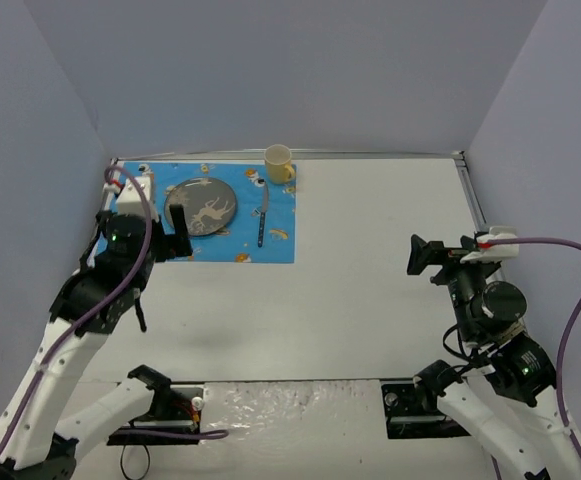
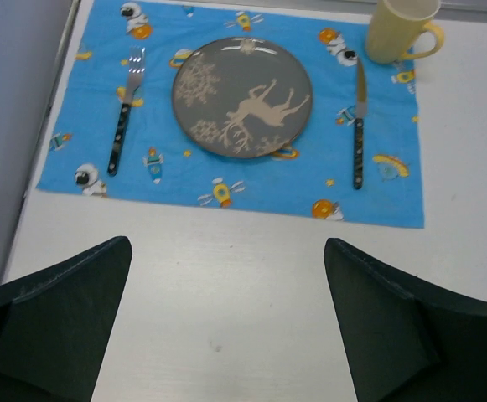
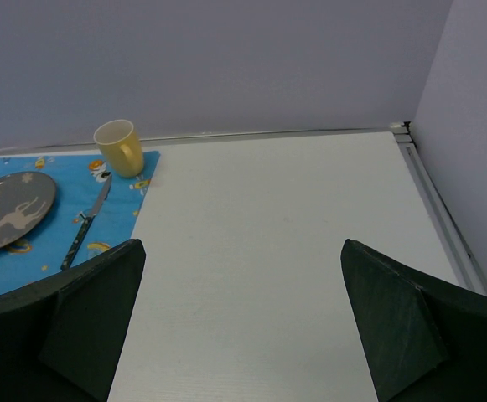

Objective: Set the dinner table for one person

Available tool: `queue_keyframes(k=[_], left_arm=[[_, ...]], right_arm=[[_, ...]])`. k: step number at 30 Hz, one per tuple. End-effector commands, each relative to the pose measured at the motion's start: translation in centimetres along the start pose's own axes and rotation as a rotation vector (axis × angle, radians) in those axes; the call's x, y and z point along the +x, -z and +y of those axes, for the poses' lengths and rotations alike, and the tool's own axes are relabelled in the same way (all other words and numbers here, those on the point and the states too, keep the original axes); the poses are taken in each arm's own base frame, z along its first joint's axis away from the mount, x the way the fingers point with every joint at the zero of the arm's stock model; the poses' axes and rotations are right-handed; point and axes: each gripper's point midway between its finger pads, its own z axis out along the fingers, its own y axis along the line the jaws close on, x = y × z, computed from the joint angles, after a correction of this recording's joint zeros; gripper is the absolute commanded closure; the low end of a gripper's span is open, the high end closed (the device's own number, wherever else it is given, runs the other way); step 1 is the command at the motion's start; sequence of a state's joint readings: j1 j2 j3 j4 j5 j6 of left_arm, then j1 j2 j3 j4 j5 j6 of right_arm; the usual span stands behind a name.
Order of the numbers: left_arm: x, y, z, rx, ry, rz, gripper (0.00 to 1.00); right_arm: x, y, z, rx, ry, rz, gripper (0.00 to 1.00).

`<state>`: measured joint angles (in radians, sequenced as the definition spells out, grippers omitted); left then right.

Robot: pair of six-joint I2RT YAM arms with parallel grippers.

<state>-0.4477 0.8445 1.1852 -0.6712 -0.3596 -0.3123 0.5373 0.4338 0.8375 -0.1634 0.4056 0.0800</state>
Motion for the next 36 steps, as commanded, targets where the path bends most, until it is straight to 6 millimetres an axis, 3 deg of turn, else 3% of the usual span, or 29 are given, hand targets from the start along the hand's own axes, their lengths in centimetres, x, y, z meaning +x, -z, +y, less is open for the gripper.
queue_keyframes(k=[1,4,5,10,25,36], left_arm=[[0.8,2.9,4.8,-0.141,0.025,-0.136,0.03],[2.2,4.2,6.4,-0.172,0.059,-0.181,0.03],[3.6,3.9,6.7,-0.178,0.057,-0.172,0.03],[6.0,4.9,7.3,-0.142,0.077,-0.210,0.03],[7.0,2.5,6.9,-0.175,0.027,-0.101,0.03],[6.7,2.4,7.1,-0.154,0.077,-0.124,0.03]], right_arm=[[-0.8,1.0,-2.5,0.096,0.016,-0.073,0.00],[-0.2,1.4,-2.7,0.096,0.002,-0.079,0.00],[0.0,1.6,-3.0,0.107,-0.005,-0.082,0.00],[0.0,2.8,-3.9,0.125,-0.064,-0.125,0.00],[0.6,2.4,-3.7,0.120,-0.048,-0.105,0.00],[0.5,2.3,-3.0,0.086,-0.032,-0.102,0.00]])
